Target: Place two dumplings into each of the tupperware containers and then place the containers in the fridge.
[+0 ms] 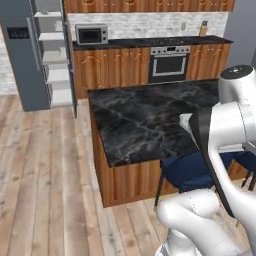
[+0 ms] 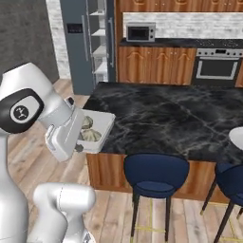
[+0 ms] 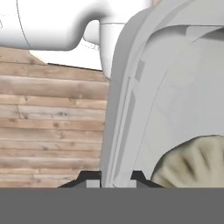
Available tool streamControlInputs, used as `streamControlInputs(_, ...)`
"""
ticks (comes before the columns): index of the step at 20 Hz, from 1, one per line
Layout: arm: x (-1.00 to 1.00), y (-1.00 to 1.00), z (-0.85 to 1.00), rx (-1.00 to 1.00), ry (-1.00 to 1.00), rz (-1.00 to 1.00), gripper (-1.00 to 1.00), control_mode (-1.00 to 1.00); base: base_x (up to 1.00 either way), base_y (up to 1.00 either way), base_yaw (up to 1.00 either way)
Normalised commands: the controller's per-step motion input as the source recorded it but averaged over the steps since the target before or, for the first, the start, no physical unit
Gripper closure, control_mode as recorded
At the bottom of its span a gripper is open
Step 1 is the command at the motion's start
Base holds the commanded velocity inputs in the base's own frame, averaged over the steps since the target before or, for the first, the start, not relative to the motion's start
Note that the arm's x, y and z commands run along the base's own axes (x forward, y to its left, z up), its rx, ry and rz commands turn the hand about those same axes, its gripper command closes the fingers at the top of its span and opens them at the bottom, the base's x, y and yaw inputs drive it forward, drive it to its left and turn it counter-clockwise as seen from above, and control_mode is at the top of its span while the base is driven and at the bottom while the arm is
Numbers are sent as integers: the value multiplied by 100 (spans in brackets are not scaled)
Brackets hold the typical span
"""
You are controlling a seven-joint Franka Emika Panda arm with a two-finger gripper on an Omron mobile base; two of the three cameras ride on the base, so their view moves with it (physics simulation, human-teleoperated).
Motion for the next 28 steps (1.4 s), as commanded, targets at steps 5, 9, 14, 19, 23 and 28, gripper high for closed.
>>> streamControlInputs(5,0,0,0,0,0,0,100,100,48,100,-14)
streamControlInputs(9,0,0,0,0,0,0,100,100,75,100,-15)
streamControlInputs(14,0,0,0,0,0,0,100,100,90,100,-13)
streamControlInputs(19,0,0,0,0,0,0,100,100,91,100,-12)
streamControlInputs(23,0,0,0,0,0,0,100,100,92,100,-10)
streamControlInputs(28,0,0,0,0,0,0,100,100,100,100,-4)
